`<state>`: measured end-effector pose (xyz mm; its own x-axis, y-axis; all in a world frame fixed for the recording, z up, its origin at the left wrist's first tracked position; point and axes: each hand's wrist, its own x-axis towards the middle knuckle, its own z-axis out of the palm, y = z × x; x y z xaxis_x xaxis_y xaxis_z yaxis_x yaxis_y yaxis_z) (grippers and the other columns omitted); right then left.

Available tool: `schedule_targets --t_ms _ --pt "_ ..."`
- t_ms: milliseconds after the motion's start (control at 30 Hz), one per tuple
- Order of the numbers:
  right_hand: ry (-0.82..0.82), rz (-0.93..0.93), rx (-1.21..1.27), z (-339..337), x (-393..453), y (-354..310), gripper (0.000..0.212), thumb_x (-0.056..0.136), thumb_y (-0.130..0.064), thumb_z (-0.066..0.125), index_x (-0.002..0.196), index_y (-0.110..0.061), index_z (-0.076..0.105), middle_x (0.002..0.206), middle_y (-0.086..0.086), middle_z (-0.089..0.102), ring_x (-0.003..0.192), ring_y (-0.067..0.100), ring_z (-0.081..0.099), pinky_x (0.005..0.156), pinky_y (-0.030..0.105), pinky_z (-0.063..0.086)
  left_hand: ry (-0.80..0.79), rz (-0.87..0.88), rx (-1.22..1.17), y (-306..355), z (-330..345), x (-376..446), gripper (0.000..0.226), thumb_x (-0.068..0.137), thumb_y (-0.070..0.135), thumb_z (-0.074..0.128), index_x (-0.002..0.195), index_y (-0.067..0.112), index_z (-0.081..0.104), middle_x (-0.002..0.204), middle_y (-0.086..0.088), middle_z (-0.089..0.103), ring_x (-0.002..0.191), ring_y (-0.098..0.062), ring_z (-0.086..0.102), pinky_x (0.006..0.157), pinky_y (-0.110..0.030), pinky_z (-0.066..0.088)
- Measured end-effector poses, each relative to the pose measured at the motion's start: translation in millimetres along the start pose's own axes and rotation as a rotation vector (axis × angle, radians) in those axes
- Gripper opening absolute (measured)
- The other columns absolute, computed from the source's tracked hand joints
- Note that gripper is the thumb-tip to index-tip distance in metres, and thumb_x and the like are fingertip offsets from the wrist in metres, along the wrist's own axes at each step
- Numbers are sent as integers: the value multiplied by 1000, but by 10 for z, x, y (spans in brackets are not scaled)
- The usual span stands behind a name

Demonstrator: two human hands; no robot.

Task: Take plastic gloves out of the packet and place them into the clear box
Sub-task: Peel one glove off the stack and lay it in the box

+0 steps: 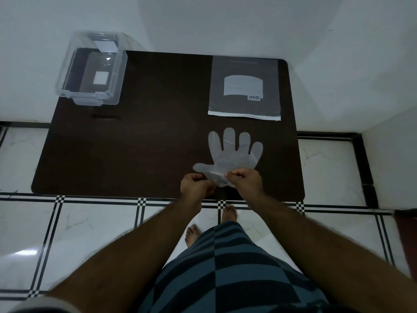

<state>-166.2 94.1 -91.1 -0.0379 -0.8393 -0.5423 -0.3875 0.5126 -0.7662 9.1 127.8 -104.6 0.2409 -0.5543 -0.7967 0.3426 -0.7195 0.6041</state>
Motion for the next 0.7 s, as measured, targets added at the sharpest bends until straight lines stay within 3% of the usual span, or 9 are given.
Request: schedule_targets --t_ms 133,333,400,467,567,700 --pt "111 76 165 -71 39 -67 8 95 -24 77 93 -16 77 98 2 76 96 22 74 85 52 66 40 60 209 22 -57 5 47 82 -2 87 118 15 62 110 -12 73 89 -26 79 67 -30 66" --pt "232 37 193 -152 70 -134 8 96 -22 76 91 -28 73 98 -6 73 96 15 72 86 44 66 102 200 427 57 -73 -79 54 81 7 89 125 13 60 102 -3 72 89 -18 74 67 -28 61" --pt "229 26 171 -165 74 -138 7 97 -23 75 93 -28 72 100 -7 72 97 14 71 84 37 65 187 394 546 50 -74 -143 55 83 13 88 129 15 57 112 3 65 101 -15 66 76 -23 53" --pt "232 11 169 -182 61 -150 6 97 -24 75 94 -26 72 99 -8 71 96 13 70 78 30 62 231 723 742 46 -72 -196 48 89 16 81 132 14 58 124 3 57 113 -14 53 90 -26 46" --pt "231 0 167 -186 50 -145 7 98 -24 75 91 -25 72 96 -7 71 91 11 69 78 31 62 54 1104 1090 117 -9 -200 27 99 18 68 126 14 67 131 -6 66 121 -22 57 101 -36 46" --pt "229 5 167 -205 64 -127 6 97 -27 75 92 -25 72 99 -5 73 95 12 71 82 35 63 -241 1101 1428 218 168 -94 31 101 24 68 132 20 70 141 -4 69 134 -24 60 113 -43 51"
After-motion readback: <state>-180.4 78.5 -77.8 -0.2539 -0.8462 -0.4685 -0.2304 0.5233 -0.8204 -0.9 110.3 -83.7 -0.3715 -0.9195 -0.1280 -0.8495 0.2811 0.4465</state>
